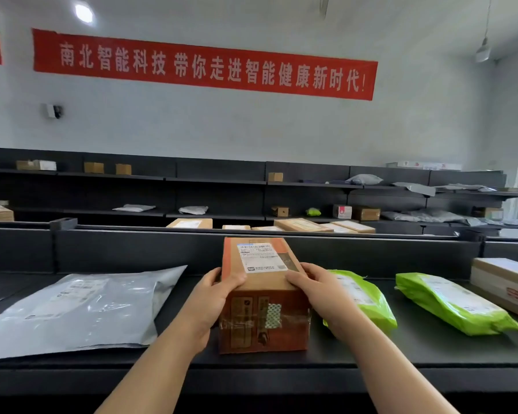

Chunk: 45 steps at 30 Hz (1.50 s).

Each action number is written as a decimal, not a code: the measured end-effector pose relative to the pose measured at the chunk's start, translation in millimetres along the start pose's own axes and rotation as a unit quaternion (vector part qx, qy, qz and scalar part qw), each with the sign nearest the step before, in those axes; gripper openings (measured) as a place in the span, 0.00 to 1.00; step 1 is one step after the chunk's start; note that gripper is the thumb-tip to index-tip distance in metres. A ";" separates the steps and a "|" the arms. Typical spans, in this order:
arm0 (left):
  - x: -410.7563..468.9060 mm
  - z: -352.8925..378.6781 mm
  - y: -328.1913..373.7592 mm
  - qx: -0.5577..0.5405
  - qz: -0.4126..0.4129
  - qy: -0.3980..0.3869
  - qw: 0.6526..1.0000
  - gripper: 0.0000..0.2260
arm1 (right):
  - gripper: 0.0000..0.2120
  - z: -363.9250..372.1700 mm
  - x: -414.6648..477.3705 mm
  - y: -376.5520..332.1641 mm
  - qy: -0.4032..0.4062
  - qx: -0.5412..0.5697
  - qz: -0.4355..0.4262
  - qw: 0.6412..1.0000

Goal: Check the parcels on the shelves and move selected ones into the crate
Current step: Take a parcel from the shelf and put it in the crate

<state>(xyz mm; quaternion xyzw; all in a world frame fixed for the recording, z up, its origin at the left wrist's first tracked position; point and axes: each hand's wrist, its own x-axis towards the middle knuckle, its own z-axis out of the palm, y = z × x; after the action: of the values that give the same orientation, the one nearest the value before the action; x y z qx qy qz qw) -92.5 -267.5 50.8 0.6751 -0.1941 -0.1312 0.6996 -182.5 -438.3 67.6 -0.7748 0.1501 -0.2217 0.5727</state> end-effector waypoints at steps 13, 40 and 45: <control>-41.4 -1.3 -15.6 -0.064 0.128 -0.033 0.989 0.40 | 0.34 -2.0 -24.2 29.5 -0.090 0.196 -0.110 0.970; -48.4 2.5 -17.5 -0.093 0.149 -0.013 0.984 0.33 | 0.37 2.9 -35.1 35.7 -0.087 0.190 -0.177 0.962; -43.6 0.3 -13.3 -0.090 0.143 -0.008 0.986 0.34 | 0.34 5.1 -34.7 28.7 -0.057 0.194 -0.156 0.967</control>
<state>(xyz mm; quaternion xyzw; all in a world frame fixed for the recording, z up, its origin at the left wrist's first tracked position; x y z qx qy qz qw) -130.4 -249.1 33.4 0.5737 -0.2818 -0.0524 0.7673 -209.0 -425.8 33.0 -0.6738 -0.0513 -0.2887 0.6783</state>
